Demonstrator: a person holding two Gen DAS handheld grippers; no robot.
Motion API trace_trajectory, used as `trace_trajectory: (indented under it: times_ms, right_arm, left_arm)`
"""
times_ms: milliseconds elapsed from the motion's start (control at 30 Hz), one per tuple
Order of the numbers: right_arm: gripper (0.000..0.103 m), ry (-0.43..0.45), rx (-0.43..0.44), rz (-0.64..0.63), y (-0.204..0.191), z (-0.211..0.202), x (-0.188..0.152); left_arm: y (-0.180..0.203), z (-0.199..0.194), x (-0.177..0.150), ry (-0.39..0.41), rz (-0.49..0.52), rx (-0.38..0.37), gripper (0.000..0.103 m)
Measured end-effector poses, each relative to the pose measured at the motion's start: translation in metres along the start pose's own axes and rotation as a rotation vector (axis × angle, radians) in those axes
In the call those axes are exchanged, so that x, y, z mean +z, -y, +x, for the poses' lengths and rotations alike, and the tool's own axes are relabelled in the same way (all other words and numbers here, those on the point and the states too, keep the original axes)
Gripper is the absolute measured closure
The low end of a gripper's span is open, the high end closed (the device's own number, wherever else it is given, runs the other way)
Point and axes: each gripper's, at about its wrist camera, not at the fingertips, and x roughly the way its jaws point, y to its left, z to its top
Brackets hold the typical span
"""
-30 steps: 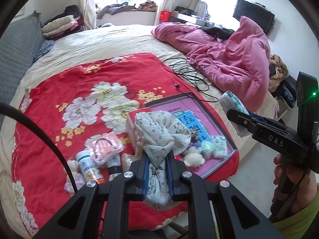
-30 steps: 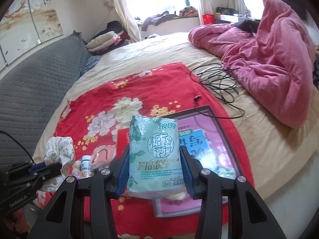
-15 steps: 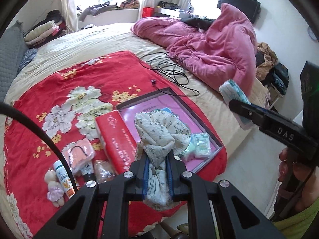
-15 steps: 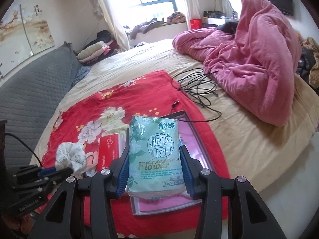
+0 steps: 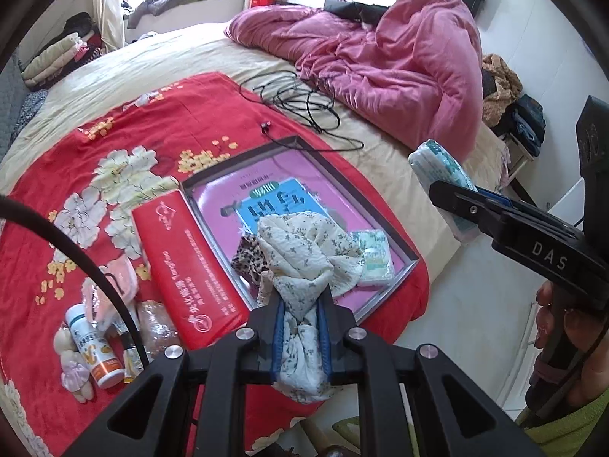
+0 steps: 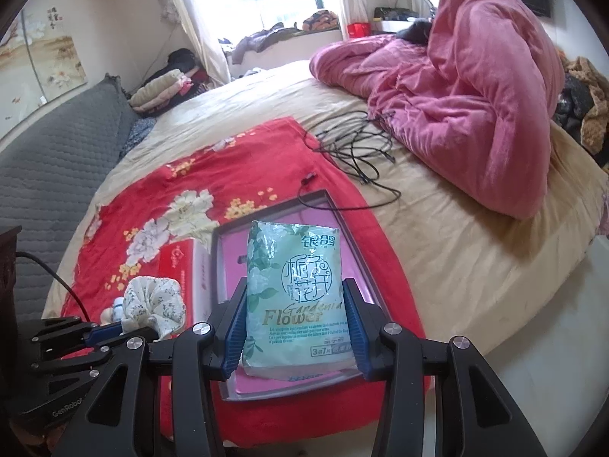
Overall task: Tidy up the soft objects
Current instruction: 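Carry the white scrunchie and green tissue pack over the pink tray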
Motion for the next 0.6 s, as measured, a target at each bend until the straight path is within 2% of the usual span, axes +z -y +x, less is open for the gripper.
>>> trace_trajectory:
  times_ms: [600]
  right_arm:
    - [0.055,-0.108,-0.032,0.020,0.021,0.055,-0.019]
  left_arm:
    - [0.002,0.052,-0.007,-0.100,-0.010,-0.009,0.087]
